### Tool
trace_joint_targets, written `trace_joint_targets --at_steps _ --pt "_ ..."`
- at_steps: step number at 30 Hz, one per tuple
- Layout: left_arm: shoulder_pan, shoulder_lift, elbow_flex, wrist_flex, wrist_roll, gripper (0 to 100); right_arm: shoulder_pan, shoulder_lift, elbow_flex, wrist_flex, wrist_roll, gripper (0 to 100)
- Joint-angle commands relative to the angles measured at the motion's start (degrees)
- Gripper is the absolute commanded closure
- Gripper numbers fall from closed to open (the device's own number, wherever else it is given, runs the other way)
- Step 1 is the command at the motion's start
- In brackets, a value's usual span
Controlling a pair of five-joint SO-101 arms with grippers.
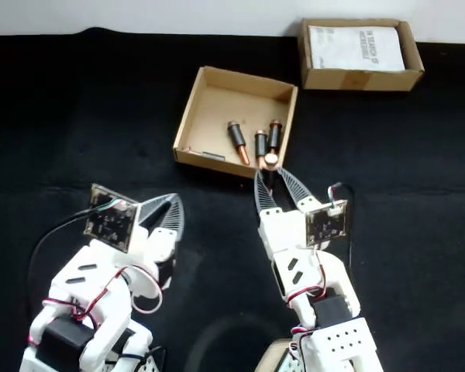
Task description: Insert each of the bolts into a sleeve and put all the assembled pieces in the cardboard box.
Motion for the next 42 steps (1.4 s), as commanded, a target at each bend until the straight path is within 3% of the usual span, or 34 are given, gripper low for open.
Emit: trace_joint_targets --at_steps 1,11,20,33,42 --pt "-5.85 -6.37 4.53 -0.09 0.26 99 1.71 -1.71 0.48 3.74 -2.81 99.1" --pt "-18.68 -7.69 17.36 -3.60 0.35 99 1.63 -1.27 -11.65 21.23 -8.00 99.1" --pt "-21.58 -7.69 29.58 -13.63 0.35 99 1.45 0.75 -24.04 34.07 -9.23 99.1" --pt "-21.58 -7.25 33.54 -16.53 0.35 99 1.45 38.73 -55.87 39.69 -9.49 99.1" --pt "-21.32 -7.52 33.54 -5.54 0.44 99 1.45 68.18 -78.29 39.87 -9.14 99.1"
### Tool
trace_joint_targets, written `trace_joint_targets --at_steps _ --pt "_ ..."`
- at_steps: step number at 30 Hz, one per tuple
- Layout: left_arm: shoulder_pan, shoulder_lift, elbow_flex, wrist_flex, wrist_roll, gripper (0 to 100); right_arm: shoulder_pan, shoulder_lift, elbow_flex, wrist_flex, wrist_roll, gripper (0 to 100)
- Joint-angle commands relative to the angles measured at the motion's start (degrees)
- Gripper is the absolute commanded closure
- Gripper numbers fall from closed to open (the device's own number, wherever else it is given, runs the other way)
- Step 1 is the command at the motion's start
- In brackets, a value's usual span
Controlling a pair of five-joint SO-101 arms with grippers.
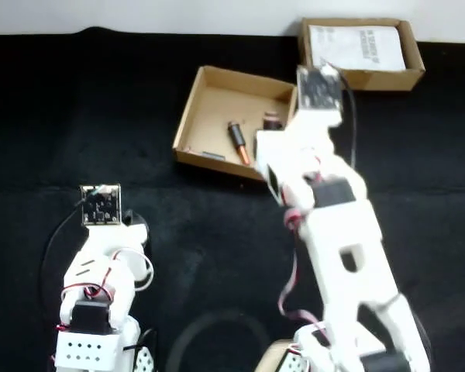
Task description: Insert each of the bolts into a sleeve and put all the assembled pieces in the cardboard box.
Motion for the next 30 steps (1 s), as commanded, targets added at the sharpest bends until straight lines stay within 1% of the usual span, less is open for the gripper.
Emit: trace_joint_targets --at_steps 1,11,14,19,23,27,28,30 --pt "-0.40 -0.66 1.10 2.81 0.44 99 0.22 10.68 -11.82 0.40 -0.35 99.1" --pt "-0.31 -0.66 1.10 3.52 0.44 99 0.22 39.60 -35.56 0.40 -0.35 99.1" --pt "-0.22 -0.75 1.10 5.10 0.44 99 0.40 47.78 -42.42 0.48 -0.26 99.1" --pt "-0.22 -0.75 1.10 5.27 0.44 99 0.48 59.47 -52.00 0.48 -0.26 99.1" --pt "-0.22 -0.75 1.10 5.19 0.44 99 0.48 66.86 -56.48 0.48 -0.26 99.1" --pt "-0.22 -0.84 1.10 5.19 0.44 99 1.19 70.20 -59.03 0.57 -0.35 98.8" --pt "-0.22 -0.84 1.10 5.19 0.44 99 1.19 70.20 -59.12 1.01 -0.26 97.8" --pt "-0.22 -0.84 1.10 5.19 0.44 99 1.01 70.02 -60.18 3.91 0.70 91.4"
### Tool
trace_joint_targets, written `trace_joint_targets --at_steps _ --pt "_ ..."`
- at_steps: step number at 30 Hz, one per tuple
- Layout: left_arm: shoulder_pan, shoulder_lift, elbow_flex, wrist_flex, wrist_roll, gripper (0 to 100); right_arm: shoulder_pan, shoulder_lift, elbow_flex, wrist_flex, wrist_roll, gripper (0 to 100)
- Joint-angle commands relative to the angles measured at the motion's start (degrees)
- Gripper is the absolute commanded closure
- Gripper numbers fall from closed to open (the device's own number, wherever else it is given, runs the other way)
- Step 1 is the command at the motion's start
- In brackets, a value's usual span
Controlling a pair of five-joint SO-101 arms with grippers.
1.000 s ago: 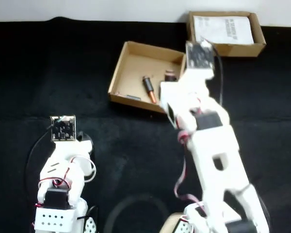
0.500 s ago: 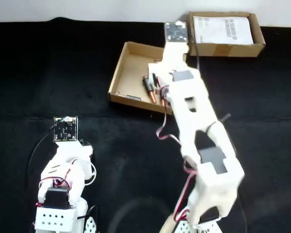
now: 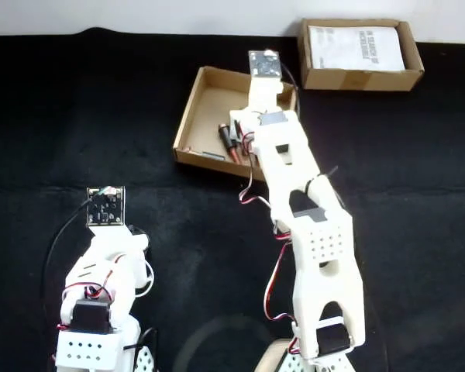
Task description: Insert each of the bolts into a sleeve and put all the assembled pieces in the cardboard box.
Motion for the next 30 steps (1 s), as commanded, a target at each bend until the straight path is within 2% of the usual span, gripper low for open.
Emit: trace_joint_targets --at_steps 1,4,9,21,25,30 --pt "-0.22 -0.84 1.10 0.18 0.44 99 0.48 -0.84 -5.41 4.79 1.67 86.8" --pt "-0.22 -0.84 1.10 0.18 0.44 99 -0.04 -0.75 -10.07 11.82 2.20 75.6" --pt "-0.22 -0.84 1.10 0.18 0.44 99 0.04 -0.75 -23.08 22.46 2.11 74.7" --pt "-0.22 -0.66 1.10 0.35 0.26 99 -1.98 -0.22 -65.98 58.07 2.11 88.7" --pt "-0.22 -0.48 1.10 0.35 0.09 99 -0.48 -1.36 -72.57 58.51 2.11 88.9" --pt "-0.22 -0.40 1.10 0.35 0.09 99 0.40 -8.84 -71.96 58.59 2.11 88.9"
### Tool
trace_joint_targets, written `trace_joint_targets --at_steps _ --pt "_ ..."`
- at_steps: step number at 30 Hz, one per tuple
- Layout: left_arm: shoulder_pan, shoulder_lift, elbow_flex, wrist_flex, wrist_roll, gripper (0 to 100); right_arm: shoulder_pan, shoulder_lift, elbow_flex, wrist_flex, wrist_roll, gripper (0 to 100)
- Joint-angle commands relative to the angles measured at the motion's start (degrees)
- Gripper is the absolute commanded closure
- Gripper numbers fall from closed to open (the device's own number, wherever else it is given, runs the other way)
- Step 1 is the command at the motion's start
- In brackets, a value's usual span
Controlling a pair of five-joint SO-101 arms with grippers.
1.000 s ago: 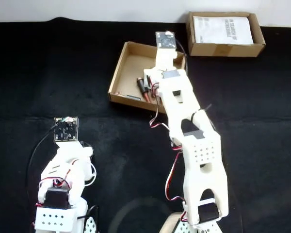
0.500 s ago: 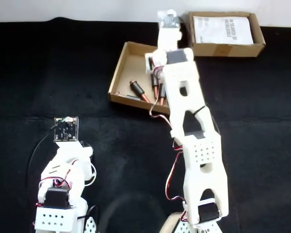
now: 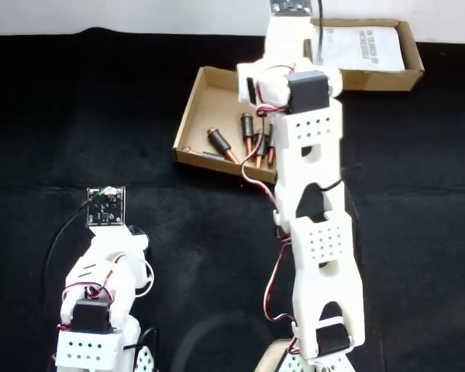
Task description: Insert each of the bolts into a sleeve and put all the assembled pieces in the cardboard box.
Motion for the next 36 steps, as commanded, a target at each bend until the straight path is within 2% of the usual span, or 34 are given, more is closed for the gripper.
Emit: trace_joint_targets --at_steps 1,12,24,36 --pt "-0.22 -0.40 1.10 0.18 0.09 99 0.48 -9.36 -6.46 0.75 0.53 88.9" --pt "-0.31 -0.40 1.10 0.18 0.09 99 -0.13 -32.40 -3.47 0.75 0.97 88.9" --pt "-0.57 -0.40 1.10 0.26 0.09 99 0.04 -72.48 43.74 0.48 0.97 88.9" --pt "-0.57 -0.31 1.10 0.62 0.09 99 -0.04 -100.35 84.18 0.40 0.88 88.9"
